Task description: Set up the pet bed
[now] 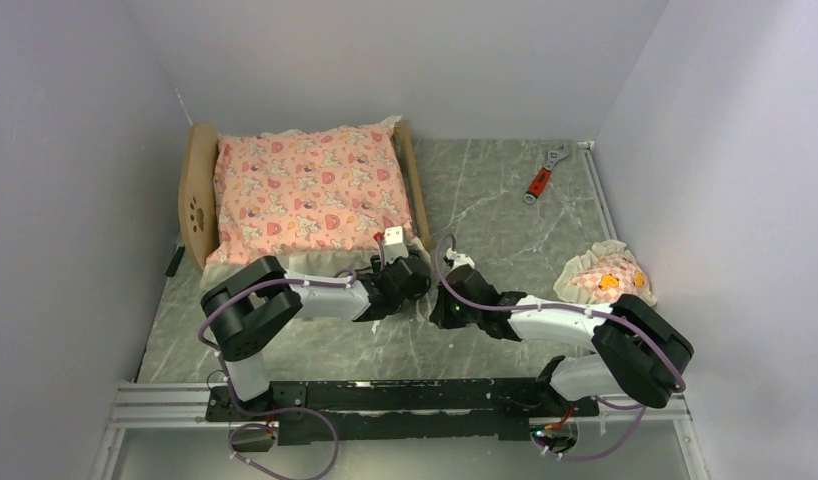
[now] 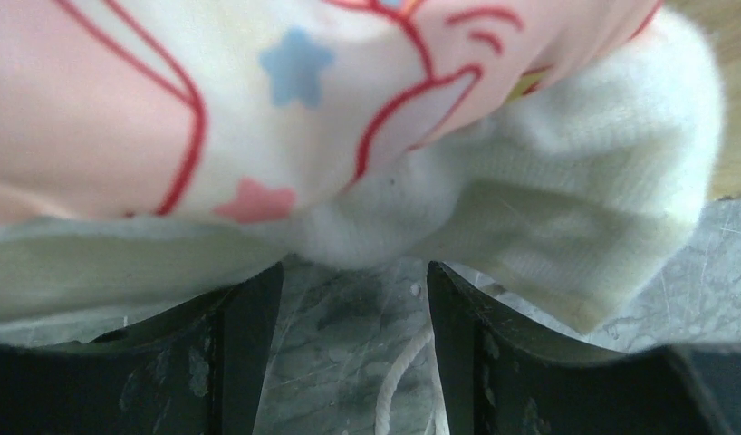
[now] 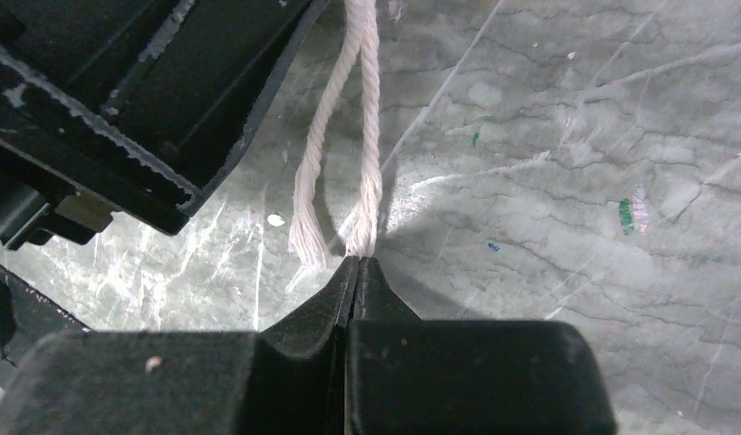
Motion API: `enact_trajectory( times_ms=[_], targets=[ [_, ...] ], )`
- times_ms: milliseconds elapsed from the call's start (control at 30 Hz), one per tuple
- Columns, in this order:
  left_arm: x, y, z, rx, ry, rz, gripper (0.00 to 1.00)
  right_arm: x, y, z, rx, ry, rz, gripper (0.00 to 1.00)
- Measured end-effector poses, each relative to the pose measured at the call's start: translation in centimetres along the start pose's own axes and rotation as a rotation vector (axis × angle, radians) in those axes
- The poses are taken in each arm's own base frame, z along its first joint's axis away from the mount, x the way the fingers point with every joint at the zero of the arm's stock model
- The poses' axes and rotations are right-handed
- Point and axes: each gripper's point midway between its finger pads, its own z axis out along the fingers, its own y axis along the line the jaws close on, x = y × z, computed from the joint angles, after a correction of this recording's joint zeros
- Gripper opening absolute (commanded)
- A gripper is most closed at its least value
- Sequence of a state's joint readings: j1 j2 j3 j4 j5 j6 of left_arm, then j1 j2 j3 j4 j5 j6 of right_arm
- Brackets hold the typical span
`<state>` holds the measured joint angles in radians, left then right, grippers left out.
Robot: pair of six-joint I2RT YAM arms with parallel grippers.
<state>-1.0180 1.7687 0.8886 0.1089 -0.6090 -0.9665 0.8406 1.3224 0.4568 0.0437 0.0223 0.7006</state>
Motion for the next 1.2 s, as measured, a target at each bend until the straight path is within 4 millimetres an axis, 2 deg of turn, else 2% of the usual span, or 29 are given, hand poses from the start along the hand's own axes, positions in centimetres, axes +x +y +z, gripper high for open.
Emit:
enact_trajectory(
  times_ms=[467, 700, 833, 1000, 1100, 1200],
  targets=[
    [-0.5, -0.9, 0.2, 0.041, -0.027, -0.031, 0.68, 0.4, 0.6, 0.1, -0.034, 0.023, 0.0, 0.0],
    [-0.6, -1.0, 0.2, 0.057, -0.04, -0.03, 0.65, 0.5, 0.7, 0.1, -0.042, 0.028, -0.001, 0.0],
    [-0.1, -0.8, 0.5, 0.048, -0.033, -0.021, 0.55, 0.6, 0.6, -0.1, -0.039, 0.031, -0.005, 0.0],
    [0.6, -0.3, 1.0, 0.031, -0.021, 0.004, 0.2, 0.3, 0.8, -0.7, -0.047, 0.02, -0.018, 0.0],
    [0.6, -0.3, 1.0, 0.034, -0.02, 0.015, 0.04, -0.1, 1.1, -1.2, -0.06, 0.005, -0.028, 0.0],
    [0.6, -0.5, 1.0, 0.042, -0.02, 0.025, 0.0, -0.4, 1.2, -1.7, -0.068, -0.009, -0.04, 0.0]
  ],
)
